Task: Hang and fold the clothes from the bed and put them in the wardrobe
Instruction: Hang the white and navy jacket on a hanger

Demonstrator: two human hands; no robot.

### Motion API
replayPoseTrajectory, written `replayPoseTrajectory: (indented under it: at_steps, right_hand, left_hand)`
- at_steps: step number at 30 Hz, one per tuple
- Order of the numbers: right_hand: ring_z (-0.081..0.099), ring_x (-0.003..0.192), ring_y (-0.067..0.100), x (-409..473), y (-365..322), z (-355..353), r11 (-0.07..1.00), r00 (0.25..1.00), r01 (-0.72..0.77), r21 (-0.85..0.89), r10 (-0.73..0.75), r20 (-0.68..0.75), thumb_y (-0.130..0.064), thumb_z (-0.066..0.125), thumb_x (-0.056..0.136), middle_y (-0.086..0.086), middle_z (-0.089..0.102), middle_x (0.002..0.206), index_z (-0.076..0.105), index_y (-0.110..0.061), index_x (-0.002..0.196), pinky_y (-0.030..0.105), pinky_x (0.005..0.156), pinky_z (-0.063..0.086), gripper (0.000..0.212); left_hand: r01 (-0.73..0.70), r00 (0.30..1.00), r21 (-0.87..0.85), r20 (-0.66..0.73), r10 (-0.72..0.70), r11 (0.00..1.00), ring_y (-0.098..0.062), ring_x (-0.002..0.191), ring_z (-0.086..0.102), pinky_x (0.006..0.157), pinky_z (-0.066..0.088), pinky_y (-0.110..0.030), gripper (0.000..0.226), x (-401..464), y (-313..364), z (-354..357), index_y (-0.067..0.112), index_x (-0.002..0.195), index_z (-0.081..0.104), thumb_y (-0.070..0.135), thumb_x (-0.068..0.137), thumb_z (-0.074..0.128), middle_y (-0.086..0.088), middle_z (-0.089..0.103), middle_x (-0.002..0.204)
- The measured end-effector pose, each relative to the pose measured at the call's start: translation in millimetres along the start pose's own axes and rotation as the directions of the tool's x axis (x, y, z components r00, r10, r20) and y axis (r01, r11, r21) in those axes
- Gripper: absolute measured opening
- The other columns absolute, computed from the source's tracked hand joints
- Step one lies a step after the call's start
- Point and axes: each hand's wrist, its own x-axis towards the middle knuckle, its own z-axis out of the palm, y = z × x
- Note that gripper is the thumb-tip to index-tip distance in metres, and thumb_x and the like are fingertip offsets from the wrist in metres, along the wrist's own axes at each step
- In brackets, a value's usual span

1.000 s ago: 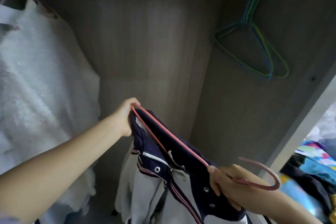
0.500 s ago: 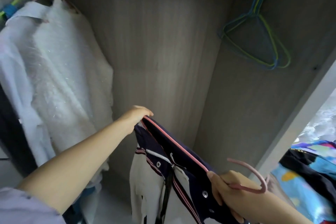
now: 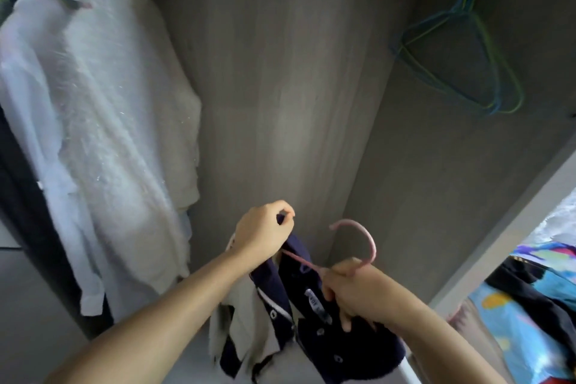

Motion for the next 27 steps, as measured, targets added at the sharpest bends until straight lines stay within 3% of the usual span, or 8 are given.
replayPoseTrajectory:
  at_steps: [2,6,9,11,14,17,23,27]
  right_hand:
    - [0.056,0.052,0.020,18,-25,4,0.994,0.998,-0.038,0.101,0.032,0.057,-0.010,0.041,0.097,-0.004,0.052,0.059,0.046,-0.016,0.075,0.017,0.049,0.038,0.023]
    - [0.027,0.030,0.004,56,-64,-6,0.846,0.988,-0.134,0.516,0.071,0.141,-0.017,0.044,0.101,-0.007,0.031,0.041,0.050,-0.010,0.076,0.016,0.032,0.032,0.026]
    - [0.026,0.031,0.001,85,-92,-23,0.735,0.987,-0.133,0.664,0.036,0.158,-0.011,0.048,0.098,-0.008,0.032,0.044,0.055,-0.007,0.079,0.013,0.030,0.026,0.020]
    - [0.030,0.031,0.001,111,-122,-34,0.649,0.995,-0.084,0.756,0.014,0.099,-0.005,0.045,0.097,-0.006,0.036,0.043,0.054,-0.004,0.081,0.012,0.030,0.028,0.018]
    - [0.034,0.038,0.003,150,-178,-43,0.460,0.992,-0.096,0.883,-0.027,0.122,-0.001,0.036,0.097,-0.002,0.038,0.051,0.046,-0.006,0.076,0.010,0.034,0.031,0.024]
    - [0.038,0.053,0.009,181,-246,-53,0.372,0.990,-0.059,0.926,-0.097,0.102,-0.001,0.034,0.096,0.001,0.040,0.056,0.040,-0.010,0.069,0.015,0.037,0.040,0.030]
    - [0.061,0.072,0.020,199,-382,-64,0.542,0.933,0.251,0.802,-0.357,-0.051,0.004,0.028,0.096,0.016,0.060,0.085,0.041,-0.004,0.083,0.036,0.059,0.052,0.020]
    - [0.056,0.062,0.018,203,-461,-68,0.772,0.759,0.622,0.131,-0.553,-0.343,-0.003,0.051,0.090,0.009,0.058,0.075,0.055,-0.005,0.085,0.027,0.055,0.045,0.007]
  left_hand:
    - [0.071,0.998,-0.012,-0.004,-0.071,0.997,-0.024,0.094,0.064,0.077,0.048,-0.030,0.012,20,2,-8,0.028,0.092,0.064,0.034,0.090,0.054,0.005,0.071,0.095]
    - [0.202,0.979,0.016,0.023,-0.203,0.979,-0.031,0.115,0.055,0.094,0.043,-0.035,0.034,42,-11,-34,0.015,0.125,0.054,0.034,0.098,0.045,-0.011,0.056,0.126]
    - [-0.033,0.999,-0.135,-0.015,0.031,0.990,-0.023,0.099,0.063,0.088,0.047,-0.035,0.026,27,-8,-52,0.013,0.114,0.059,0.030,0.097,0.049,-0.002,0.063,0.106]
    - [-0.059,0.991,-0.210,0.109,0.083,0.976,-0.016,0.086,0.065,0.080,0.049,-0.034,0.028,19,3,-59,0.017,0.113,0.056,0.036,0.099,0.044,0.000,0.068,0.092]
    - [-0.012,0.966,-0.286,0.245,0.085,0.958,-0.010,0.091,0.062,0.082,0.046,-0.027,0.037,30,13,-82,0.022,0.111,0.060,0.049,0.098,0.039,0.003,0.068,0.095]
    - [-0.076,0.967,-0.319,0.207,0.147,0.945,-0.006,0.103,0.059,0.092,0.047,-0.030,0.044,59,18,-122,0.025,0.115,0.057,0.059,0.088,0.050,0.008,0.064,0.109]
    - [-0.160,0.975,0.011,-0.153,0.160,0.987,-0.030,0.103,0.058,0.080,0.047,-0.035,0.017,122,13,-229,0.017,0.100,0.049,0.026,0.087,0.056,-0.008,0.059,0.106]
    - [-0.103,0.924,0.217,-0.341,0.175,0.971,-0.033,0.104,0.055,0.076,0.042,-0.036,0.023,164,23,-308,0.011,0.100,0.047,0.031,0.090,0.053,-0.014,0.058,0.111]
